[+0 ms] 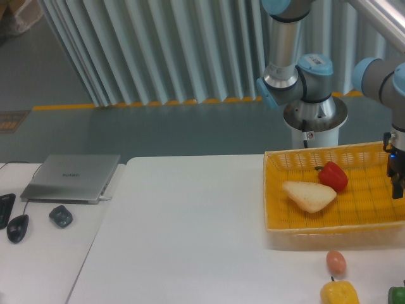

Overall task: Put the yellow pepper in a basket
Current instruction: 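Raise the open gripper out of the yellow basket, then move the gripper over the yellow bell pepper and lower it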

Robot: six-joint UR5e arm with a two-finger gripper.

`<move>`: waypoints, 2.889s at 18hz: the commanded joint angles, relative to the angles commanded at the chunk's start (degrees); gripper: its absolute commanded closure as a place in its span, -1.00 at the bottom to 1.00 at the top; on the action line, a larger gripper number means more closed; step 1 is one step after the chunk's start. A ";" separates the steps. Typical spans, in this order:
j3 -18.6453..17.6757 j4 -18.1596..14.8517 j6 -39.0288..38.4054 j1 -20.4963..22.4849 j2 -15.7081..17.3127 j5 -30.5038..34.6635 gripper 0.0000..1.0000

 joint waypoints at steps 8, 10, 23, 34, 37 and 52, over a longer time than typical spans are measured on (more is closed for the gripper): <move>-1.50 0.00 -2.81 -0.44 0.53 -0.44 -1.00; -1.58 0.00 -4.12 -0.44 0.53 -0.70 -1.00; -4.74 3.67 -28.63 -3.95 0.70 -4.13 -1.00; -5.28 9.05 -52.44 -10.10 0.79 -2.81 -1.00; -4.31 9.14 -65.96 -10.28 0.27 -1.94 -1.00; 3.33 15.29 -97.38 -14.50 -8.43 4.31 -1.00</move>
